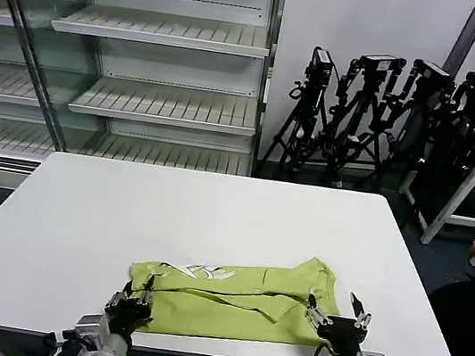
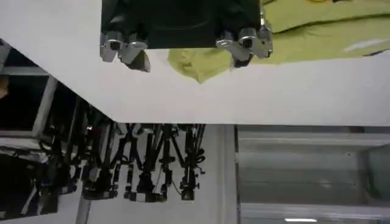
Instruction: Fold and organize the clothes.
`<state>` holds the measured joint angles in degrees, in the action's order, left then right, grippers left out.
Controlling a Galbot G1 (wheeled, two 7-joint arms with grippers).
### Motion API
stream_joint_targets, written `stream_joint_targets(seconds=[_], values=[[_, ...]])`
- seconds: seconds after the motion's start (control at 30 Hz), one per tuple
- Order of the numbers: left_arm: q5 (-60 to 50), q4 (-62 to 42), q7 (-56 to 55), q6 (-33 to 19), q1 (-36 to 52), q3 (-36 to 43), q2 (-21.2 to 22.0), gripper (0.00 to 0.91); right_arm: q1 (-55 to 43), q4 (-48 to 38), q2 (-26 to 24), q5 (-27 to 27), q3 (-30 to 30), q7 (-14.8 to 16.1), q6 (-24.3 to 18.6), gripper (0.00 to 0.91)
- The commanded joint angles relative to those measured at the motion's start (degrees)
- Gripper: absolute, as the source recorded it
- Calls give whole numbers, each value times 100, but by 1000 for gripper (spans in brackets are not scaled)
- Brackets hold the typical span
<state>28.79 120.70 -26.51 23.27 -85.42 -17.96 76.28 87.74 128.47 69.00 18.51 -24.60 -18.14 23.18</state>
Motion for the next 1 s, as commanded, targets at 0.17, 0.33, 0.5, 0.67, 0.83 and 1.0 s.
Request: stream_joint_targets(seconds=[0.17, 0.33, 0.5, 0.67, 0.83, 1.0], values=[[1229, 292, 0, -181, -21, -737, -166, 20, 42, 29, 36, 0, -26, -3, -9, 907], [1770, 393, 15, -152, -26, -1435, -706, 20, 30, 22, 61, -1, -21, -4, -18, 907], [2565, 361, 13, -78, 63, -2253, -1433, 20, 1, 18, 71, 3, -2, -4, -17, 907], [3024, -31, 132, -86, 201, -2841, -2061, 20, -36, 8, 67, 16, -3, -10, -12, 907], [3753, 39, 134, -93, 342, -2971, -2236, 20, 9, 40, 56, 13, -20, -11, -8, 907], [5225, 611, 254, -210, 431, -2707, -1828, 20, 80, 23, 93, -2, -56, -28, -5, 907]])
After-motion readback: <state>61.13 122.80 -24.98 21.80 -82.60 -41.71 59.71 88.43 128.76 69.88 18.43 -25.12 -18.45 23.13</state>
